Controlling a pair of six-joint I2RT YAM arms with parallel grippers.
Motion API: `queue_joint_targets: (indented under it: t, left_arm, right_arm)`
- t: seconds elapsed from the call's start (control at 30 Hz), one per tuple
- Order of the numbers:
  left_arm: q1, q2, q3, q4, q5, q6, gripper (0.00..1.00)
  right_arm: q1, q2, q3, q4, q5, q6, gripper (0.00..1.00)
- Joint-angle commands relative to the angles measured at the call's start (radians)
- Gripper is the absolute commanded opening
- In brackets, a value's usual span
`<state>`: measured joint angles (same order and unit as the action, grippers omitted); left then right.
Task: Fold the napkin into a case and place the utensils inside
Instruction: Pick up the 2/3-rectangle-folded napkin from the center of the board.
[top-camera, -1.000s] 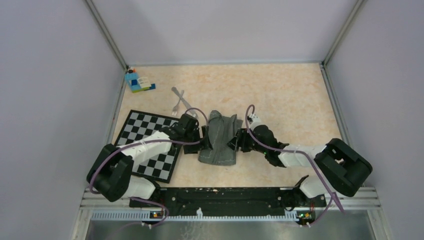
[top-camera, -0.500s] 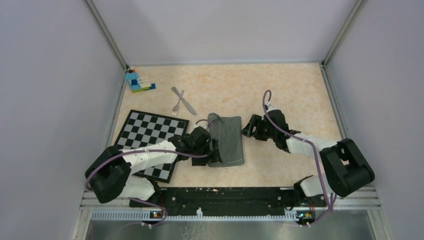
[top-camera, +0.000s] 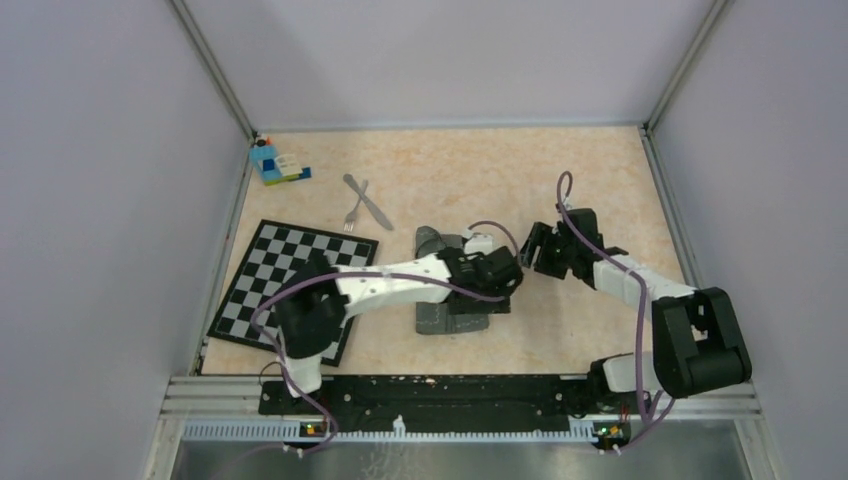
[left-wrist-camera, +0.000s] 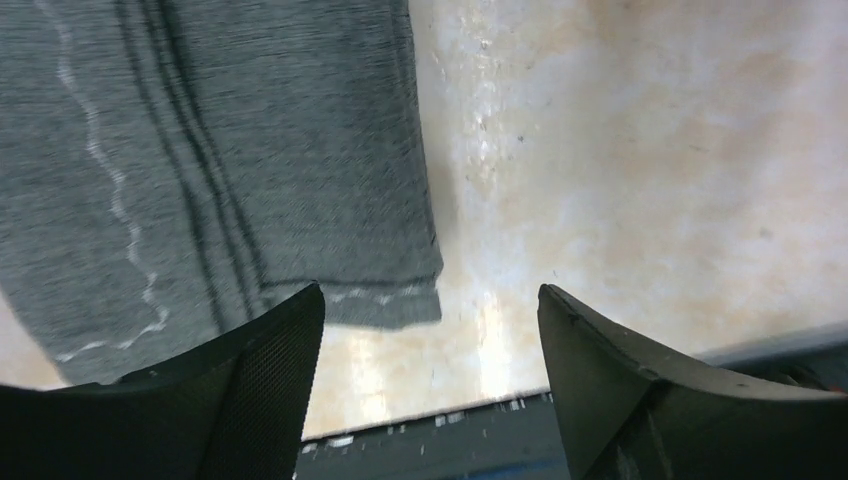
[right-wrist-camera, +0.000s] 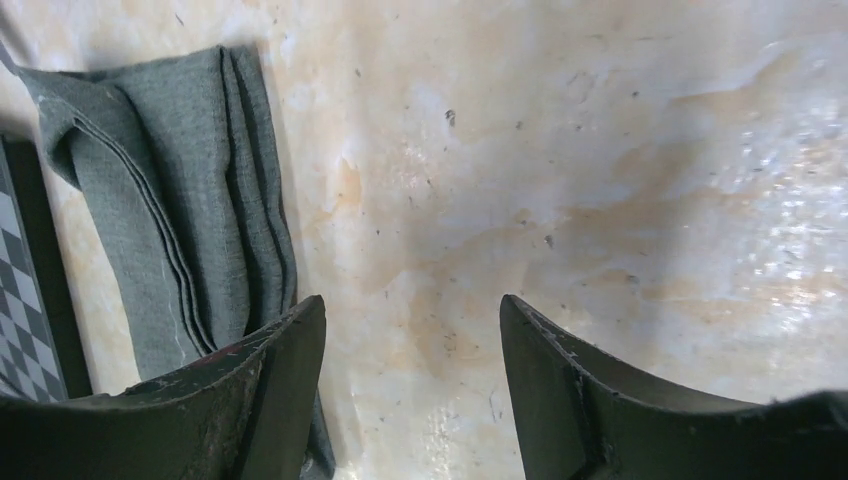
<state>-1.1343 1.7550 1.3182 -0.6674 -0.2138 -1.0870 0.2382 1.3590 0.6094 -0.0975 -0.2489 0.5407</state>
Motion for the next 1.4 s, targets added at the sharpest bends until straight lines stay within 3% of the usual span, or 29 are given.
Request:
queue_joint_targets:
  t: [0.0,0.17,0.47,0.6,0.7,0.8,0.87,1.07,1.2,1.37]
  left_arm:
    - [-0.058,0.226,0.226,-0.281,-0.151,-0.036,0.82]
    - [-0.1,0.357,0.407,-0.398,-0.257,-0.041,0.8]
    - [-0.11,0.447,0.407,-0.428,-0.258,-0.063,0.72]
    - [-0.108,0.476,0.396,-0.439,-0.253,-0.048,0.63]
    - [-0.107,0.475,0.384,-0.418,-0.251,-0.028,0.47]
    - [-0.102,0.401,0.316,-0.314,-0.23,0.018,0.17]
    - [-0.097,0.294,0.191,-0.188,-0.205,0.045,0.0]
    - [-0.063,0.017,-0.102,0.129,-0.089,0.072,0.0]
    - [-0.059,-0.028,-0.121,0.143,-0.072,0.068,0.0]
    - [-0.059,-0.036,-0.112,0.132,-0.058,0.061,0.0]
  right_arm:
    - [-0.025,-0.069,-0.005,-0.011,-0.027,-0.016,0.63]
    - [-0.028,-0.088,-0.026,0.007,-0.048,-0.018,0.63]
    - [-0.028,-0.086,-0.042,0.033,-0.067,-0.014,0.62]
    - [-0.029,-0.111,-0.07,0.069,-0.089,-0.024,0.72]
    - [-0.038,-0.078,-0.071,0.089,-0.148,-0.019,0.74]
    - [-0.065,-0.02,-0.093,0.201,-0.274,0.037,0.76]
    - [-0.067,0.024,-0.09,0.251,-0.342,0.054,0.79]
    - [-0.058,0.147,-0.124,0.595,-0.529,0.253,0.8]
    - [-0.008,0.234,-0.12,0.706,-0.524,0.341,0.8]
    - [0.061,0.292,-0.112,0.727,-0.464,0.38,0.79]
